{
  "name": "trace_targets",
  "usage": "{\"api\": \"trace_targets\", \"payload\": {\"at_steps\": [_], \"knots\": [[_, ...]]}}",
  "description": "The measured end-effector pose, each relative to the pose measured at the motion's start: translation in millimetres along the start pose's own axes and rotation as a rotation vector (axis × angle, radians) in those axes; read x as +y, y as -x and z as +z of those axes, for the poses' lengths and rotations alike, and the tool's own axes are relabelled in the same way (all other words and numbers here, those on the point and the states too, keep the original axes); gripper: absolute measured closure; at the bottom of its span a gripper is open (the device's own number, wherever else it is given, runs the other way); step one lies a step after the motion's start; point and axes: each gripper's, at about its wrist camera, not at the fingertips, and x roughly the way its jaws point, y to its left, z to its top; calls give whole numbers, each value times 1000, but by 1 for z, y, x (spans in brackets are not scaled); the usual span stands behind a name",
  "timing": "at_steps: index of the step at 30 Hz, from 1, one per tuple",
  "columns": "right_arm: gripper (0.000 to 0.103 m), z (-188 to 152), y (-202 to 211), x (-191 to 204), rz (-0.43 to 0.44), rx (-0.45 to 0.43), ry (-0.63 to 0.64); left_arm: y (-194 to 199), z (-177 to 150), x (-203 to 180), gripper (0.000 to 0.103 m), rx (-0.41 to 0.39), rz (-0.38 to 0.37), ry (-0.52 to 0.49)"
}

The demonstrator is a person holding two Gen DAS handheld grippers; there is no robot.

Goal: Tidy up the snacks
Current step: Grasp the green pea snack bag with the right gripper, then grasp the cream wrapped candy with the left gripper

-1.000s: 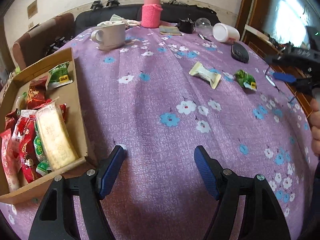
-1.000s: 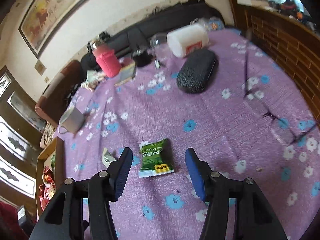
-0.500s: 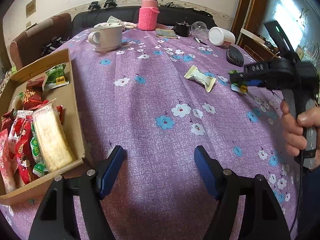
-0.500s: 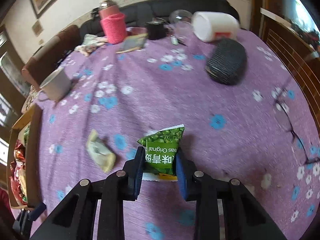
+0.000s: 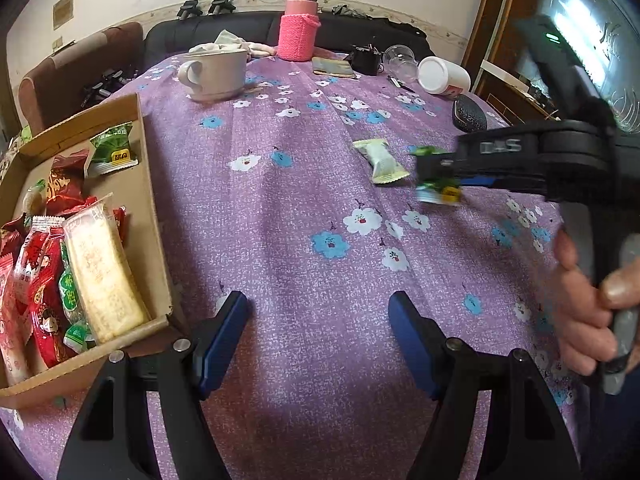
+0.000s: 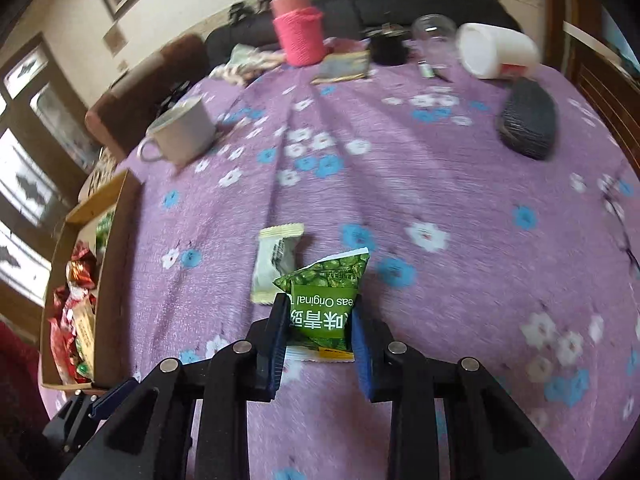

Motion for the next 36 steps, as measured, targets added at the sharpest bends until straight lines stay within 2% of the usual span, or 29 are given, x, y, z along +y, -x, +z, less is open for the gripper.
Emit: {"api": "trace_targets", "payload": {"at_steps": [3, 5, 8, 13, 17, 21, 25, 29, 30, 31, 33, 36], "knots": [[72, -11, 12, -18, -2, -26, -77, -1, 0, 1, 31, 6, -4, 6], [72, -15, 13, -25, -23, -40, -85, -2, 0, -1, 31, 10, 6, -3], [72, -18, 6, -31, -43, -27, -78, -2, 0, -5, 31, 21, 28, -15], [72, -21, 6, -22, -83, -38, 17, 1, 11, -10, 31, 69, -14, 14], [69, -22, 1, -24, -109, -15, 38, -6, 41, -15, 31, 84, 13, 45], [69, -24, 3, -25, -249, -24, 88, -26, 74, -24, 31, 77, 100, 18], [66, -24, 1, -31, -251, -36, 82, -41, 99, -31, 31, 53, 142, 15], [65, -24, 3, -35, -234, -57, 55, -63, 115, -39, 32, 79, 152, -3], [65, -24, 4, -37, -225, -60, 44, -68, 117, -40, 39, 87, 156, -2], [65, -24, 4, -38, -220, -61, 38, -75, 119, -40, 55, 105, 154, 1], [65, -24, 4, -39, -213, -64, 32, -85, 121, -42, 68, 130, 151, 8], [65, -25, 4, -36, -222, -65, 44, -99, 123, -46, 68, 156, 141, 4]]}}
